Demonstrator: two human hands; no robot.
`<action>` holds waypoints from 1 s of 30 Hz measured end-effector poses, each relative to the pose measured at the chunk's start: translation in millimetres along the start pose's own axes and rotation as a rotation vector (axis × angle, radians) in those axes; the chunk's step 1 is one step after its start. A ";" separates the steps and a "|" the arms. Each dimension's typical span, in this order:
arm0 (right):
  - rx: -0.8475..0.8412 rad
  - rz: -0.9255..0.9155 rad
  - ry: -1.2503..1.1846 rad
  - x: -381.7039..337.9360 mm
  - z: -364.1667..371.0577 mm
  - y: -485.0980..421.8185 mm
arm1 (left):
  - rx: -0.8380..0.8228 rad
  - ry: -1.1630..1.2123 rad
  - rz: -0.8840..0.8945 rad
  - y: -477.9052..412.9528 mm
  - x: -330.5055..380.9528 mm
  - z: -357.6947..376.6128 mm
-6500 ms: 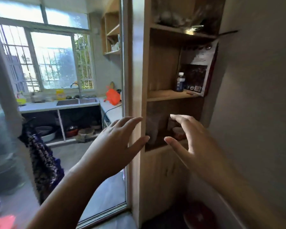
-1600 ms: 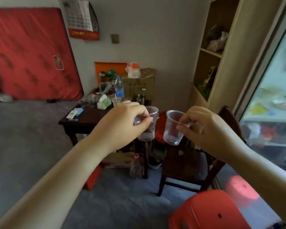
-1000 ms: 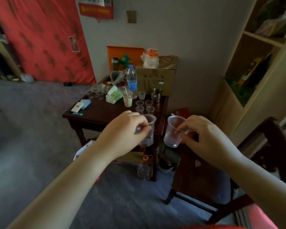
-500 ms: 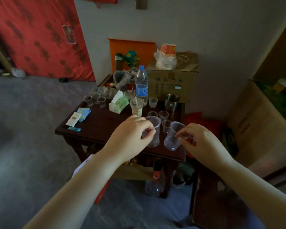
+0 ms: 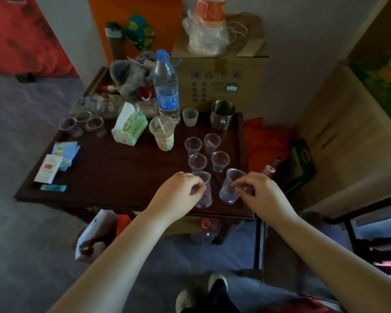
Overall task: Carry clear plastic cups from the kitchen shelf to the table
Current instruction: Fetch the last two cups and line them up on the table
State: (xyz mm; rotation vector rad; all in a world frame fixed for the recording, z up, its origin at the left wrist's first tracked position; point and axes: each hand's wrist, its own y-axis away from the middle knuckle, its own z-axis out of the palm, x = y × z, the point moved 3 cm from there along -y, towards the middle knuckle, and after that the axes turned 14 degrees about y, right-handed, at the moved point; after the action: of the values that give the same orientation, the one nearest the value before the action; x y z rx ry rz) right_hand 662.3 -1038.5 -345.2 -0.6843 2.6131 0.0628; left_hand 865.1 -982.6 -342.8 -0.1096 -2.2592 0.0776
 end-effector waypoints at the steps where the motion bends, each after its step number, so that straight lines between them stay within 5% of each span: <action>1: -0.023 0.001 0.005 5.8 7.7 -5.1 | -0.003 0.013 -0.030 -4.4 -7.5 6.1; 11: -0.167 0.003 0.040 46.6 63.7 -47.1 | -0.028 0.091 -0.247 -38.9 -58.9 50.6; 30: -0.225 -0.177 0.166 74.0 115.7 -62.5 | -0.082 -0.061 -0.271 -54.1 -97.1 105.0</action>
State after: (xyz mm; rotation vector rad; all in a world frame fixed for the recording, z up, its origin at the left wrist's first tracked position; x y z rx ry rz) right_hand 680.5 -1109.6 -476.9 -1.0370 2.7158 0.2592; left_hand 842.8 -1048.6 -478.9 0.1577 -2.3177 -0.1584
